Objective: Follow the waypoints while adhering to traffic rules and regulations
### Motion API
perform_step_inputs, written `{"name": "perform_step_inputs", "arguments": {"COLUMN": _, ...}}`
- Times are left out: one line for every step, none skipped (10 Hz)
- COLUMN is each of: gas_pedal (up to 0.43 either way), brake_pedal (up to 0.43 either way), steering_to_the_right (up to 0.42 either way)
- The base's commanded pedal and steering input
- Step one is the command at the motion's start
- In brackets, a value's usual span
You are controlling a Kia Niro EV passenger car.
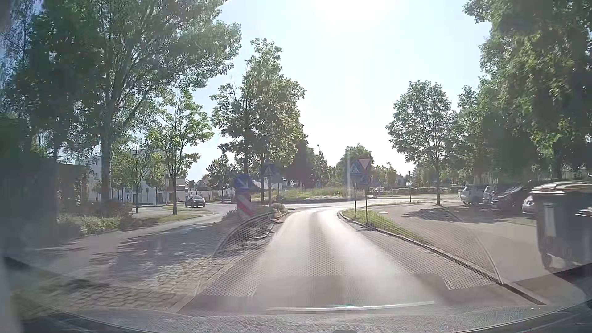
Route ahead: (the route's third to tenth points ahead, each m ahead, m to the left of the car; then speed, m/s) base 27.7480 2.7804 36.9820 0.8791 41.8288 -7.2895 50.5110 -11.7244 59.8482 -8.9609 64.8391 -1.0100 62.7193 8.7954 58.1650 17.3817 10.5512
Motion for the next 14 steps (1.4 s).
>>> {"name": "perform_step_inputs", "arguments": {"gas_pedal": 0.0, "brake_pedal": 0.165, "steering_to_the_right": -0.002}}
{"name": "perform_step_inputs", "arguments": {"gas_pedal": 0.0, "brake_pedal": 0.171, "steering_to_the_right": -0.001}}
{"name": "perform_step_inputs", "arguments": {"gas_pedal": 0.0, "brake_pedal": 0.177, "steering_to_the_right": -0.001}}
{"name": "perform_step_inputs", "arguments": {"gas_pedal": 0.0, "brake_pedal": 0.183, "steering_to_the_right": -0.002}}
{"name": "perform_step_inputs", "arguments": {"gas_pedal": 0.0, "brake_pedal": 0.195, "steering_to_the_right": -0.005}}
{"name": "perform_step_inputs", "arguments": {"gas_pedal": 0.0, "brake_pedal": 0.201, "steering_to_the_right": -0.007}}
{"name": "perform_step_inputs", "arguments": {"gas_pedal": 0.0, "brake_pedal": 0.207, "steering_to_the_right": -0.007}}
{"name": "perform_step_inputs", "arguments": {"gas_pedal": 0.0, "brake_pedal": 0.22, "steering_to_the_right": -0.008}}
{"name": "perform_step_inputs", "arguments": {"gas_pedal": 0.0, "brake_pedal": 0.226, "steering_to_the_right": -0.007}}
{"name": "perform_step_inputs", "arguments": {"gas_pedal": 0.0, "brake_pedal": 0.238, "steering_to_the_right": -0.008}}
{"name": "perform_step_inputs", "arguments": {"gas_pedal": 0.0, "brake_pedal": 0.244, "steering_to_the_right": -0.009}}
{"name": "perform_step_inputs", "arguments": {"gas_pedal": 0.0, "brake_pedal": 0.256, "steering_to_the_right": -0.008}}
{"name": "perform_step_inputs", "arguments": {"gas_pedal": 0.0, "brake_pedal": 0.262, "steering_to_the_right": -0.008}}
{"name": "perform_step_inputs", "arguments": {"gas_pedal": 0.0, "brake_pedal": 0.262, "steering_to_the_right": -0.007}}
